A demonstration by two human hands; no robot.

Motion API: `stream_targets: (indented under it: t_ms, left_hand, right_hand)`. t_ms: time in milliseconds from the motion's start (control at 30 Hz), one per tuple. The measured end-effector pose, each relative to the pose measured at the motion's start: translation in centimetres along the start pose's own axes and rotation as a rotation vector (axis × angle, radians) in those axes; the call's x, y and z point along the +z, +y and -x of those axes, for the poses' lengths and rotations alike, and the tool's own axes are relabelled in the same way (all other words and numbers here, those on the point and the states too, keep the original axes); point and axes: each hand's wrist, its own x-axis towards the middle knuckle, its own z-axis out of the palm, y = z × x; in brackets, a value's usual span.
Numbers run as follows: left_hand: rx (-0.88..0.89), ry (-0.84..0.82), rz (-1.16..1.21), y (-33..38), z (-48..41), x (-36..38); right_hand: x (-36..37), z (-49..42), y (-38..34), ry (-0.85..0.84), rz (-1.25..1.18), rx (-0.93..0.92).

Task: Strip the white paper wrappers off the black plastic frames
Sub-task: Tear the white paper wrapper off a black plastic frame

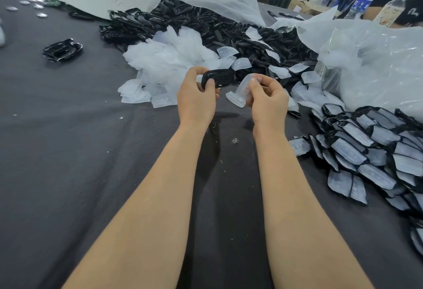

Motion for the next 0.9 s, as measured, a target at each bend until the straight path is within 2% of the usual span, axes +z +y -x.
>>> stream_targets:
  t_ms: [133, 200, 300, 367, 567, 767, 900]
  left_hand:
    - [-0.005, -0.006, 0.003, 0.05, 0.01, -0.07]
    - [-0.008, -0.012, 0.002, 0.04, 0.01, -0.07]
    - [-0.006, -0.012, -0.007, 0.00, 0.02, -0.01]
    - [0.002, -0.010, -0.018, -0.04, -0.02, 0.02]
    - [0.011, -0.021, -0.029, -0.17, -0.09, -0.04]
    - [0.012, -0.047, -0.035, -0.15, -0.06, -0.05]
    - [0.033, -0.112, -0.057, -0.05, -0.04, -0.17]
  right_hand:
    - [-0.16, 0.02, 0.23, 0.101, 0.259, -0.198]
    - [-0.27, -0.16, 0.14, 0.110, 0.252, -0.188]
    - [-0.06, 0.01, -0.33, 0.055, 0.050, -0.046]
    - [0.11, 0.22, -0.44, 0.030, -0.013, -0.025]
    - [0.34, 0.73, -0.41, -0.063, 0.165, -0.219]
    - [0.04, 0.64, -0.58, -0.254, 0.140, -0.196]
    - [-0.16, 0.56, -0.23, -0.263, 0.320, -0.268]
